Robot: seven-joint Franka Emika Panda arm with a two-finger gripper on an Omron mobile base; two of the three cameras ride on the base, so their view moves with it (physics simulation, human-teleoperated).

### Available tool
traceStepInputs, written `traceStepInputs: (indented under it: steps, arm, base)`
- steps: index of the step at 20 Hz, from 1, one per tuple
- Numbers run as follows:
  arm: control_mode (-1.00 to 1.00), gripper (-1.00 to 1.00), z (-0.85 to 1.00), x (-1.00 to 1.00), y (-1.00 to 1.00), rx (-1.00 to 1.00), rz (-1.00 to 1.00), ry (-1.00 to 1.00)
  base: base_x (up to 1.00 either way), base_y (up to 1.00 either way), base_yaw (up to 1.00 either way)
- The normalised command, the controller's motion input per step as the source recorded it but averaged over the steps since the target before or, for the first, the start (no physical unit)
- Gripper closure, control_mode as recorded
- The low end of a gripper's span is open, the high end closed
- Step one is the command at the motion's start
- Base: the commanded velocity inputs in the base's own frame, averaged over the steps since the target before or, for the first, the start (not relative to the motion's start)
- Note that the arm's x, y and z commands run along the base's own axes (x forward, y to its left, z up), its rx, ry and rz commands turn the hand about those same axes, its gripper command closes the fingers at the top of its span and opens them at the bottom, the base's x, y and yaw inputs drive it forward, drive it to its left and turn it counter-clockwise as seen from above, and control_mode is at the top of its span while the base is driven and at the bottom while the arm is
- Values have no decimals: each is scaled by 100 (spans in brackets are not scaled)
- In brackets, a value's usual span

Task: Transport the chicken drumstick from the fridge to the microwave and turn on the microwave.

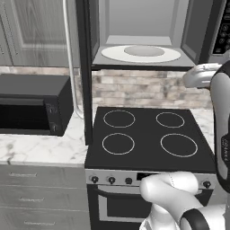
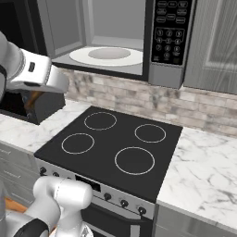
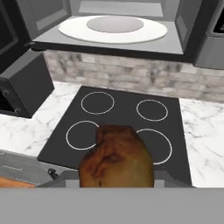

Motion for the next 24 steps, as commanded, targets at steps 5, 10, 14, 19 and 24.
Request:
traceStepInputs:
  steps: [5,10,14,19,24]
  arm:
    - [-100,100,1,54,0,0,0,-17]
    - [-100,100,1,69,0,0,-2,-6]
    - [-100,100,11,68,0,0,-3,0]
    - [-100,100,18,56,-13,3,-1,0]
    - [-100,100,12,50,-5,1,0,0]
  base:
    - [0,0,0]
    - [0,0,0]
    - [0,0,0]
    - [0,0,0]
    - [0,0,0]
